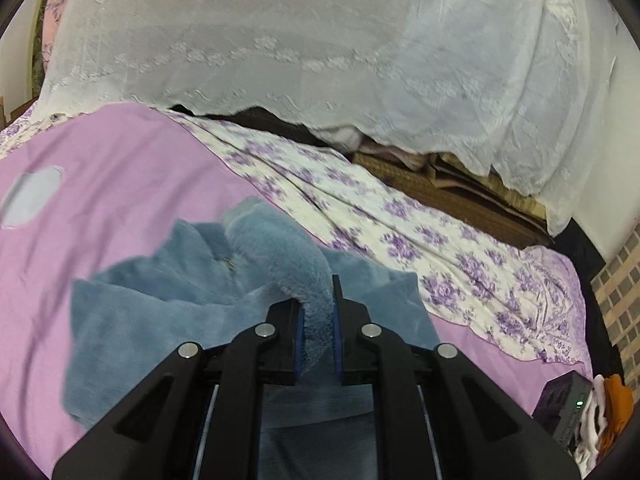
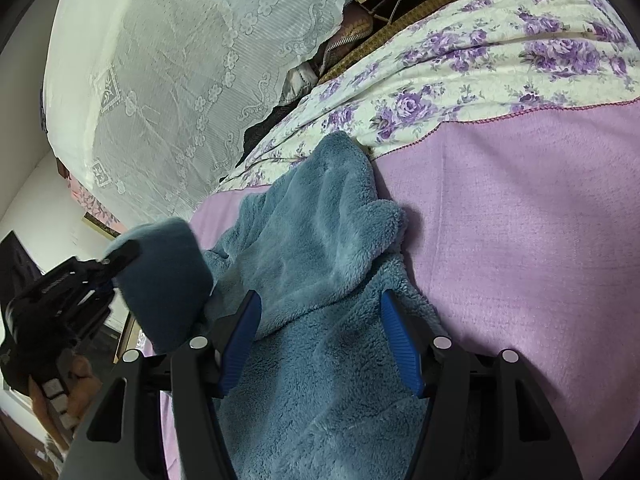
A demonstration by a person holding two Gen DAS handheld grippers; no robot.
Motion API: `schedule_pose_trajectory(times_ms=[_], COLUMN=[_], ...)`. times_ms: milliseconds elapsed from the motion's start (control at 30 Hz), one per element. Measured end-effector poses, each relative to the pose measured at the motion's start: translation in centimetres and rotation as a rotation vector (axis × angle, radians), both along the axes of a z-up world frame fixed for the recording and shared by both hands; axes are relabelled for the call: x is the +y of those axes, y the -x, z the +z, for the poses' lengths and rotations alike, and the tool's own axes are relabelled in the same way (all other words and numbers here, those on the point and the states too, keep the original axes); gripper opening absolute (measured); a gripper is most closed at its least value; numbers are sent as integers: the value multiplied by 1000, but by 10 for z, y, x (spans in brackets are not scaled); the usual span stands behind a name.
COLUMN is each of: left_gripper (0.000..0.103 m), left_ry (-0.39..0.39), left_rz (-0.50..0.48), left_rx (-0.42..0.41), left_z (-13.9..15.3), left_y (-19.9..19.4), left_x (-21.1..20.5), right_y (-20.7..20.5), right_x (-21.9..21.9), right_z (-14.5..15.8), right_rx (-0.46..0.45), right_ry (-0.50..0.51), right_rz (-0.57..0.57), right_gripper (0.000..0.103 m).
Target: Fold small clothes
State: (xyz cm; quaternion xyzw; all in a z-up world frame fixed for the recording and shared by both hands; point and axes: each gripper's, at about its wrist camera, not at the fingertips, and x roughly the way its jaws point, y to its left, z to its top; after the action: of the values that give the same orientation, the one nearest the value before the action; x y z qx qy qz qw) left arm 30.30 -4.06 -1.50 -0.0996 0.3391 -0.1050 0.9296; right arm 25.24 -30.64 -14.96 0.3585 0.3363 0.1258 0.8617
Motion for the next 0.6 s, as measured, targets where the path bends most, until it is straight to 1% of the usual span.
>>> schedule_pose_trajectory(times_ms=[67,133,200,233,300,333,400,500,600], left_gripper=[10,12,26,30,46,51,72,85,92], left_ry=[-22,-59,-94,-104,-117,-122,-135,-152,-186], left_rz=[-7,-12,-16,-17,-15,-13,-14,-35,-90], left_rx=[9,29,54,66,81,86,91,71,31], left_z=[-11,-28,-42,-48,-55,-57,-59,-56,-47], left_y=[-1,-2,-4,-5,-7,-7,-6,1,13], left_x=[-9,-19,-26,-27,-27,-27,-27,-28,-31], right_y=[0,0,0,0,0,0,0,0,0], right_x=[0,0,0,0,0,0,0,0,0], right_z=[0,0,0,0,0,0,0,0,-1], right_rx=[1,1,1,2,2,2,2,2,3], right_ry=[-3,-2,-3,-3,-2,-2,-2,-4,-11], right_rz=[0,0,0,0,0,0,0,0,1], right_gripper=[62,63,63,63,63,63,63,63,63])
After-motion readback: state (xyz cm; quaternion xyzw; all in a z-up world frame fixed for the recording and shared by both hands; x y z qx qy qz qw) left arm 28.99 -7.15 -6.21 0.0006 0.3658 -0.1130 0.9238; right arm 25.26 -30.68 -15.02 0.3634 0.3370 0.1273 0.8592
